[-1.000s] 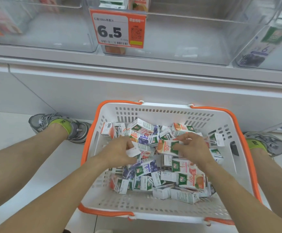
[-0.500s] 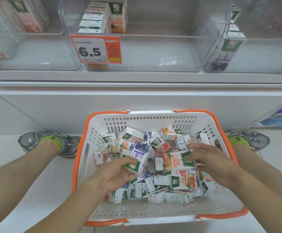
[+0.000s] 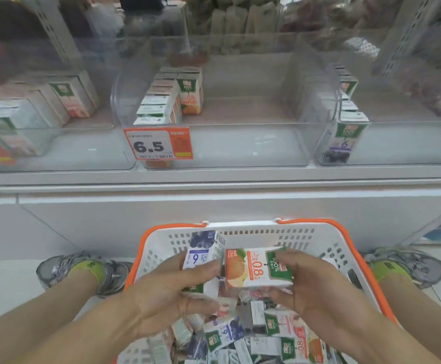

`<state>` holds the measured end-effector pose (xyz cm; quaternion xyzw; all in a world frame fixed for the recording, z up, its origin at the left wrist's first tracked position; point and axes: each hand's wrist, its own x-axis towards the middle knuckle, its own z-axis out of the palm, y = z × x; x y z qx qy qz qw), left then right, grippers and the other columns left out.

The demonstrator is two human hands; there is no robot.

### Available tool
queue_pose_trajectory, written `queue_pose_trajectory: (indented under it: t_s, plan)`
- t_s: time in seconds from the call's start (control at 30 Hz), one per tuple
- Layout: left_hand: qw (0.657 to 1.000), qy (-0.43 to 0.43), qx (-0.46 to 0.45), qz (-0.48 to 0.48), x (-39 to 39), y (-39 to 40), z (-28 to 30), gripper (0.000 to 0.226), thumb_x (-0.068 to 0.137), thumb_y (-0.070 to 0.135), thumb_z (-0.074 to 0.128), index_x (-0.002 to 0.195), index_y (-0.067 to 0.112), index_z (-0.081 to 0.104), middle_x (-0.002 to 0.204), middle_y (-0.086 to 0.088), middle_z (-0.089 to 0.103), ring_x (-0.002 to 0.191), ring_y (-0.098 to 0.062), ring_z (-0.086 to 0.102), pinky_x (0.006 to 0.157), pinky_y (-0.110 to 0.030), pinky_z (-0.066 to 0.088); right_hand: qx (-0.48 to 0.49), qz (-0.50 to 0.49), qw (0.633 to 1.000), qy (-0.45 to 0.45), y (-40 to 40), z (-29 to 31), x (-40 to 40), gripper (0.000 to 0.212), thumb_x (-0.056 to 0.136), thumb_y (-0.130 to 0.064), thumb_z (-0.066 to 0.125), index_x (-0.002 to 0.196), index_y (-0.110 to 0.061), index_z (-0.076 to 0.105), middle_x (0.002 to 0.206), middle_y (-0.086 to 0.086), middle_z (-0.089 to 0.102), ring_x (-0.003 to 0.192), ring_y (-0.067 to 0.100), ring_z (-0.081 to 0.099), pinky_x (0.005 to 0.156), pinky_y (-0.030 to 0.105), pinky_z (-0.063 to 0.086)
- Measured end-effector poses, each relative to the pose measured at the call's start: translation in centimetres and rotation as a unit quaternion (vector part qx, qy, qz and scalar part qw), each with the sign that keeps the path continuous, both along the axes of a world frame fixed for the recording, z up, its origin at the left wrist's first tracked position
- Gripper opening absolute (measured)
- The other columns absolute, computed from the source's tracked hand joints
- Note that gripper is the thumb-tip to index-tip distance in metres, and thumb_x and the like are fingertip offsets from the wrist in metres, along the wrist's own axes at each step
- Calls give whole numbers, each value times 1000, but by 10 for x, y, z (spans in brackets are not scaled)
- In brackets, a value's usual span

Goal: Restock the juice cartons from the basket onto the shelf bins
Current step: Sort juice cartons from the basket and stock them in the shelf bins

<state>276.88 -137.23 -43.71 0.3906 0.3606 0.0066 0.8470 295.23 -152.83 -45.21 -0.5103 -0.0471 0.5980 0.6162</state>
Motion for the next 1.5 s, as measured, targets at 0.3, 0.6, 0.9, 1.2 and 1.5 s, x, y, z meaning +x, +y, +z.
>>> queue_pose_trajectory:
  t_s: [0.3,0.6,0.9,1.2,1.5]
  plan:
    - [953,-36,297,50,0,54,84,59,51,14,85,107,13,65,84,-7,76,65,-18,72,50,-32,58,115,-41,981,-151,59,85,-26,72,45,-6,96,108,-7,62,101,30,70,86,42,72,71,39,62]
    - [931,-72,357,42,-7,101,89,62,72,2,85,118,21,48,93,-16,74,65,-38,70,58,-36,57,163,-125,781,-590,172,171,25,46,76,-3,81,113,-16,56,99,7,74,90,18,70,84,32,56]
    - [931,-50,362,-1,-25,123,83,50,62,24,83,105,26,57,85,-9,76,46,-21,47,59,-30,42,-32,79,646,-758,318,140,78,40,72,-14,85,105,-21,63,108,5,70,91,22,65,79,29,52]
    - [945,-65,320,17,-19,129,79,42,63,17,80,102,27,69,74,-12,72,54,-16,53,47,-22,37,-71,37,620,-781,344,108,86,31,75,-12,84,102,-12,69,100,10,66,83,24,62,75,21,43]
    - [947,-52,314,36,5,115,82,45,61,18,83,102,13,65,76,2,74,59,-13,55,51,-20,38,42,45,722,-689,268,156,65,11,85,-12,74,91,-19,68,87,5,69,75,13,65,67,23,51]
